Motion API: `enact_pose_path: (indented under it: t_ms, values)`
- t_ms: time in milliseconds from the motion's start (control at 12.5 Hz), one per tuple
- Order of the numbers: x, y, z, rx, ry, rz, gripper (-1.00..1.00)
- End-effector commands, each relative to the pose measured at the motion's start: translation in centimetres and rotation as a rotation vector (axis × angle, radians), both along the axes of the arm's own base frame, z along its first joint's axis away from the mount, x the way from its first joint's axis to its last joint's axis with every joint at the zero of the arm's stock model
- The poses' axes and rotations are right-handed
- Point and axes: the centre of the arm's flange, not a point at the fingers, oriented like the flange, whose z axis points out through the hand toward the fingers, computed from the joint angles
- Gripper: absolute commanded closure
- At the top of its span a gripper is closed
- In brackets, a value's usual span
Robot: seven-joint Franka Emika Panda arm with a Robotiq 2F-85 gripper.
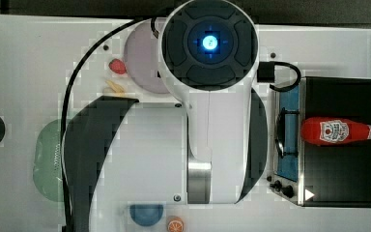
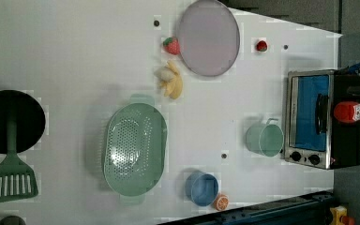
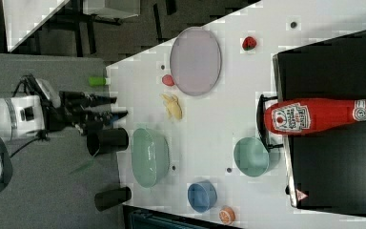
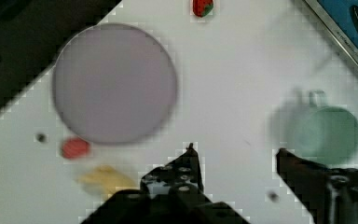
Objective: Pick Ketchup from oven and place it on table.
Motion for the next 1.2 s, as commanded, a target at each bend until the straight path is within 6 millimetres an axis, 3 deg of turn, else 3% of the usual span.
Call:
enact_pose_path:
  t_ms: [80, 240, 480, 800, 1200]
  values:
    - [-10.9, -2.0, 8.5, 0.013, 0.018, 0.027, -0.59]
    - [-10.8, -2.3, 8.5, 0.013, 0.015, 0.022, -0.99]
    - [-10.3, -5.5, 7.9, 0.012, 0.010, -0.036, -1.00]
    - [-8.4, -14.6, 5.0, 0.030, -0.028, -0.202, -1.00]
    - [-7.1, -26.3, -1.1, 0.000, -0.066, -0.409, -1.00]
